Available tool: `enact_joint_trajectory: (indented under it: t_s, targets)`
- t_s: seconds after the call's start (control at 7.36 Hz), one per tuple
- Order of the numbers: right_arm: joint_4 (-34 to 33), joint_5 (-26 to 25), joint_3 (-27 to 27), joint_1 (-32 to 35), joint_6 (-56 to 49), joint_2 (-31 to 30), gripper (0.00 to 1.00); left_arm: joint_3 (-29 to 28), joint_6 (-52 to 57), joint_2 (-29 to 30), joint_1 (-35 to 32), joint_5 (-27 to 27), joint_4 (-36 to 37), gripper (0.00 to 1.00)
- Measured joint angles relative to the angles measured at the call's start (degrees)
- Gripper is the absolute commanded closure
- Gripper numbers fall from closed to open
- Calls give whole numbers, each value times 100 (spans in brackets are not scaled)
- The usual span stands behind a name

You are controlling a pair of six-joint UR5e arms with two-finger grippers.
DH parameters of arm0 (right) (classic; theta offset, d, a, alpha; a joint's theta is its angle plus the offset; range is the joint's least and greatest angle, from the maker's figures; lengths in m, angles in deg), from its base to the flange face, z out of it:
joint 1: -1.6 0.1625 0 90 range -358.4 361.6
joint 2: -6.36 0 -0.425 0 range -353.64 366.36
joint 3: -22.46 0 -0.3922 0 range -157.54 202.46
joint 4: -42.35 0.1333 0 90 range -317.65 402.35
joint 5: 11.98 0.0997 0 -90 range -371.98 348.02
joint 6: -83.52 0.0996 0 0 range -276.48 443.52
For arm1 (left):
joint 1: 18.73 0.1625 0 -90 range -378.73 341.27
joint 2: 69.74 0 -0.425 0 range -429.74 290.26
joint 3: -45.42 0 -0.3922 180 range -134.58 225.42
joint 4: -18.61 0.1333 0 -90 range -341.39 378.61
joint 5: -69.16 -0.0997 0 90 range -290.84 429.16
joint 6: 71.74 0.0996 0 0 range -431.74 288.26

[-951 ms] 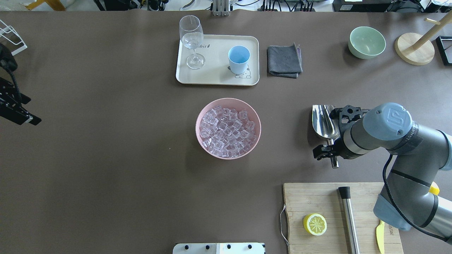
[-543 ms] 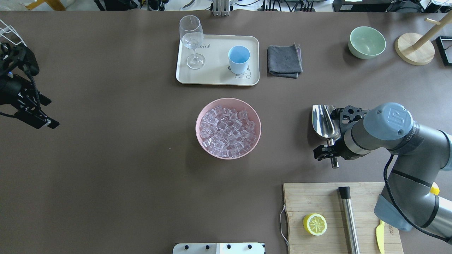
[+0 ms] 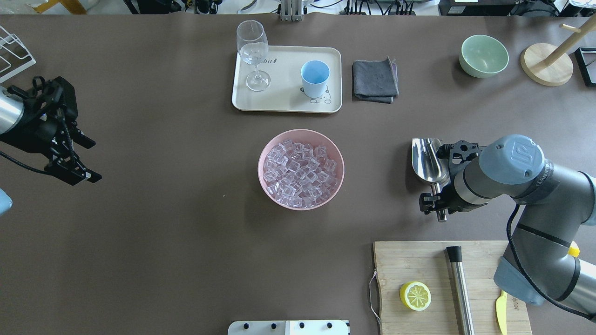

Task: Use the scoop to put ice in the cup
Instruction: 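Grasp the steel scoop handle with the right gripper while the left arm moves in, then lift the scoop with the right gripper while the left gripper approaches the pink bowl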

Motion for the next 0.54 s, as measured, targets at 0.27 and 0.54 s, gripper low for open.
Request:
enact_joint_trajectory:
  t_s: [0.27,0.54]
  targets:
    - [-9,31,24,9,-56,-8,100,62,3,3,421,-560,-375,2]
    - [-53,106,201,109,-87,-39,100,65,-6,119,893,-881,-445,2]
